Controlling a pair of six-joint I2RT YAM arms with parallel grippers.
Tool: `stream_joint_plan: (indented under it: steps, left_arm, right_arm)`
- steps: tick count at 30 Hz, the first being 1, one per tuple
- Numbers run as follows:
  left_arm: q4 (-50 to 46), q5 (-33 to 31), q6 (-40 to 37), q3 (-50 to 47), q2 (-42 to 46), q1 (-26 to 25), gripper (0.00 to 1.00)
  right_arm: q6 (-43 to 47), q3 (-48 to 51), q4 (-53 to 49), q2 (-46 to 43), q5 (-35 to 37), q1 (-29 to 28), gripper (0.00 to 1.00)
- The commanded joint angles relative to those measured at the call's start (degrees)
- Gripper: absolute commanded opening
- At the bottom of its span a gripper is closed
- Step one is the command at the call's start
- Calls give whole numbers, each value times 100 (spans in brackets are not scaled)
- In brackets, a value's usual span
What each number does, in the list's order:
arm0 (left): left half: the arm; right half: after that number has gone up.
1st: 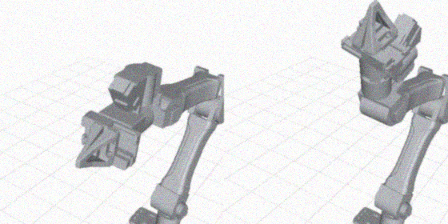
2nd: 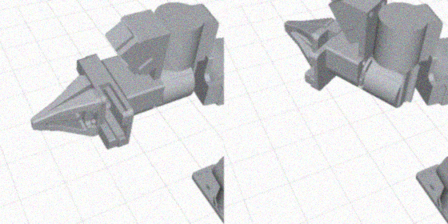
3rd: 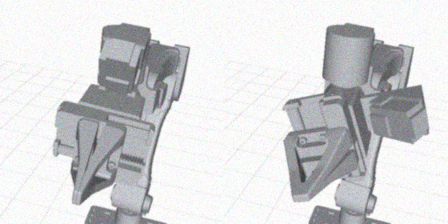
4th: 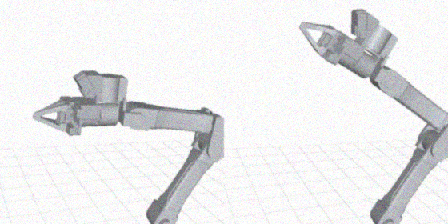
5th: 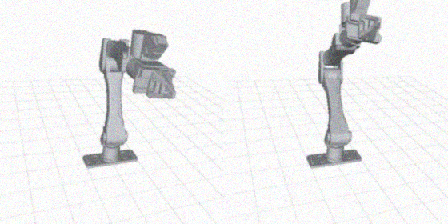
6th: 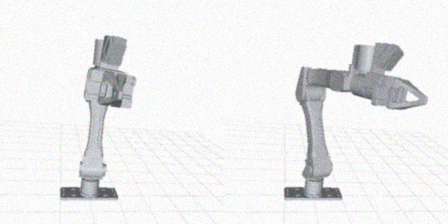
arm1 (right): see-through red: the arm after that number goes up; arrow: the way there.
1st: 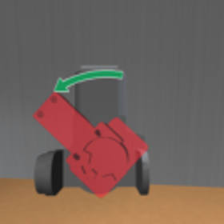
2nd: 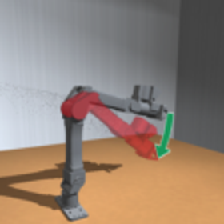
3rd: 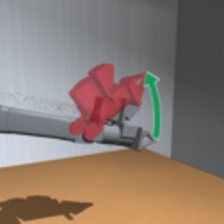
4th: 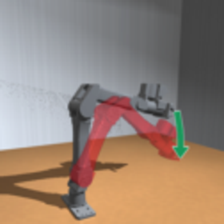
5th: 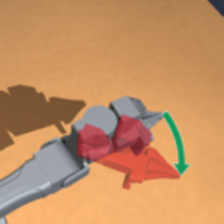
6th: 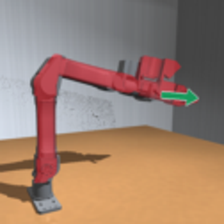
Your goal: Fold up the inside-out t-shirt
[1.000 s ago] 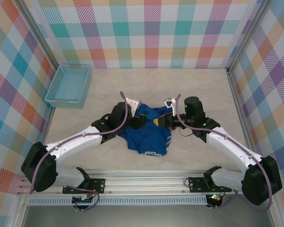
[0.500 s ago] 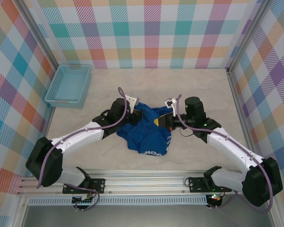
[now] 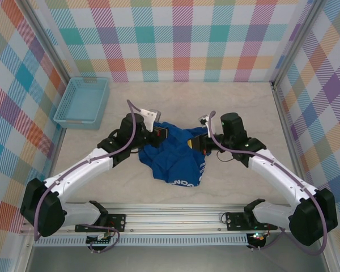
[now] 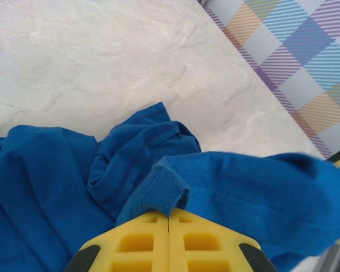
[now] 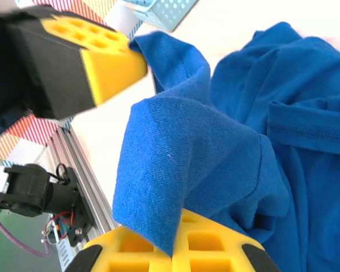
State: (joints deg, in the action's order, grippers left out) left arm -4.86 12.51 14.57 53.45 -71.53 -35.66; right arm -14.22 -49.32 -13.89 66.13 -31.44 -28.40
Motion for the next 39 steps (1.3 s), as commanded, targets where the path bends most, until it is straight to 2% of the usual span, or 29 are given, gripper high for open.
stream_joint_plan:
  steps: [1,7,9,12,17,21,26,29,32,35,39]
  left_arm:
    - [-444,319,435,130,152,91,1]
    - [-824,357,691,74,273,225,0]
    - [-712,377,720,-108,447,235,0]
    - [-298,739,842,-407,769,244,0]
    - [122,1250,1246,-596,1059,244,0]
    - [5,1229,1249,-546,1117,244,0]
    - [-97,1211,1239,-477,1056,244,0]
    - [-185,1162,1241,-417,994,247,0]
    - [-270,1143,1250,-340,915,244,0]
    - [-292,1166,1255,-294,889,235,0]
    - [-305,1174,1251,-283,882,235,0]
  right_arm:
    - [395,-152,-242,50,-29,45,0]
    - [513,-128,-374,58,36,45,0]
    - [412,-113,-399,88,147,76,0]
    - [236,-227,-605,247,315,105,0]
    - [168,-484,-1144,502,957,106,25]
    - [130,-481,-1334,491,1463,96,33]
    - [190,-418,-1624,263,2197,90,38]
    - [411,-323,-1582,95,2118,58,44]
    - [815,-144,-1297,-108,1584,-205,59]
    - [1175,-21,-1050,-279,2215,-769,73]
    - [1393,-79,-803,-260,3046,-1021,86]
